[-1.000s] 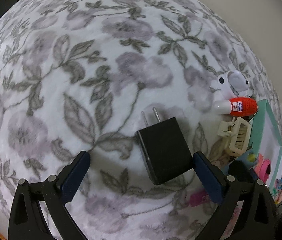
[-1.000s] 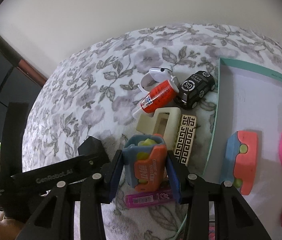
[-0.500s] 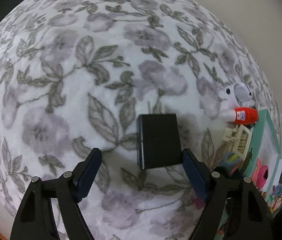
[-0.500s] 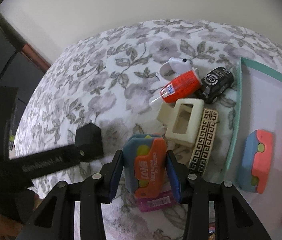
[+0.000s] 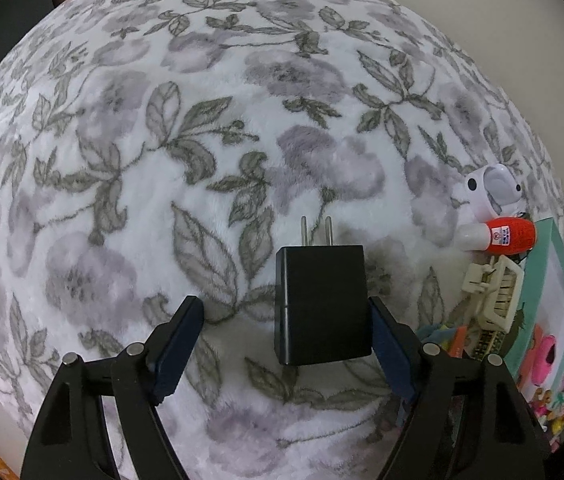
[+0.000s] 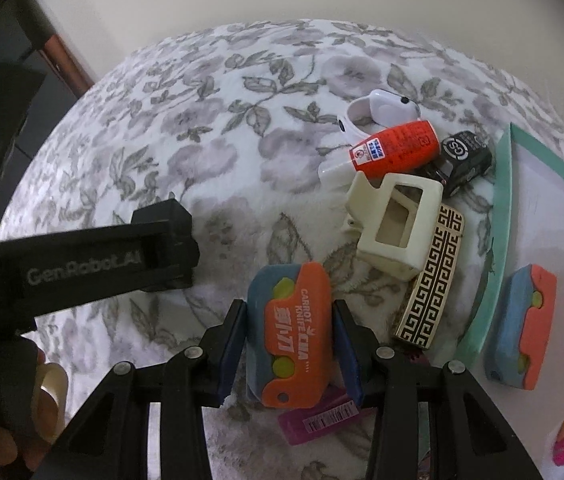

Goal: Organize rigid objects
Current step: 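Grasp the black charger plug with left tool while right tool holds the carrot knife, then carry the charger plug and carrot knife toy over the tray with both tools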

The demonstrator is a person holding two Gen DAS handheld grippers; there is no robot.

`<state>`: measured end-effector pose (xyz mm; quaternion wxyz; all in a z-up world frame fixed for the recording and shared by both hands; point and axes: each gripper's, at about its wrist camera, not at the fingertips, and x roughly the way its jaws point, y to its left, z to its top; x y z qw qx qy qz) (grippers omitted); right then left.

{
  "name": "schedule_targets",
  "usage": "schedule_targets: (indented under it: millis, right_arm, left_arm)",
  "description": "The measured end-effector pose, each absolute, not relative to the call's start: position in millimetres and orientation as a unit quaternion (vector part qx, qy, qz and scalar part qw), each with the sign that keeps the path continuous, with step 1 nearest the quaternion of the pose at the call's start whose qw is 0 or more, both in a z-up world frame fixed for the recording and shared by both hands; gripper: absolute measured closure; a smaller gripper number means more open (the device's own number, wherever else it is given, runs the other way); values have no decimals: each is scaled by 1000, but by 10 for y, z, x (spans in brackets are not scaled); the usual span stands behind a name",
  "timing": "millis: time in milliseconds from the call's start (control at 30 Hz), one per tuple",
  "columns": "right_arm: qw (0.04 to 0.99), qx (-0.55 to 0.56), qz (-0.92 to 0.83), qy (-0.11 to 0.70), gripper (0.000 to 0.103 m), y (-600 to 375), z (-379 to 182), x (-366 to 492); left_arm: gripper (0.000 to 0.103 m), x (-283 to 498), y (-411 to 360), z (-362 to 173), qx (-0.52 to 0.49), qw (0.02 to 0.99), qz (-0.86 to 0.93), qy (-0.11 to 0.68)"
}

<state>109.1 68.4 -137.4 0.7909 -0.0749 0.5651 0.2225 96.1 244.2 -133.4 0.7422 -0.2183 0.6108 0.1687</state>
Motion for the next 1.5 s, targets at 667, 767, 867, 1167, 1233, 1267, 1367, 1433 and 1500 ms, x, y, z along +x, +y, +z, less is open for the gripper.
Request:
schedule_targets:
  millis: [667,767,867,1167,1233,1267,1367,1433,1500]
  right_arm:
    - [800,-158,214,537,57,827,-1403,997]
    - [800,-157,214,538,58,823,-1400,994]
    - [800,-150,214,539,58,809,-1392,991]
    - [797,-86,223,554,58,651,-1368,1068]
    - [795,-55,226,561,58,576,-1363,1102]
    - [793,-44,227,563,58,552,-1363,1110]
    - [791,-32,229,567,58,540,-1350,1115]
    - [789,-27,228,570,58,544,-1340,1115]
    - [786,-11,230,574,58,511,-1326,1134]
  left_arm:
    - [22,990,2216,-1292,-153,754,190,609]
    - [27,1051,2070,-1344,-149,756,189,609]
    - [42,1071,2011,-1302,-145,760,187,605]
    - [60,1037,2166,-1168,-228,758,172,586]
    - [60,1015,2224,-1158,-251,756,169,581]
    - [60,1004,2251,-1152,-264,754,168,578]
    - [60,972,2307,-1142,-300,748,160,571]
    - [60,951,2332,-1152,-328,744,147,563]
    - [60,943,2321,-1106,-335,747,141,556]
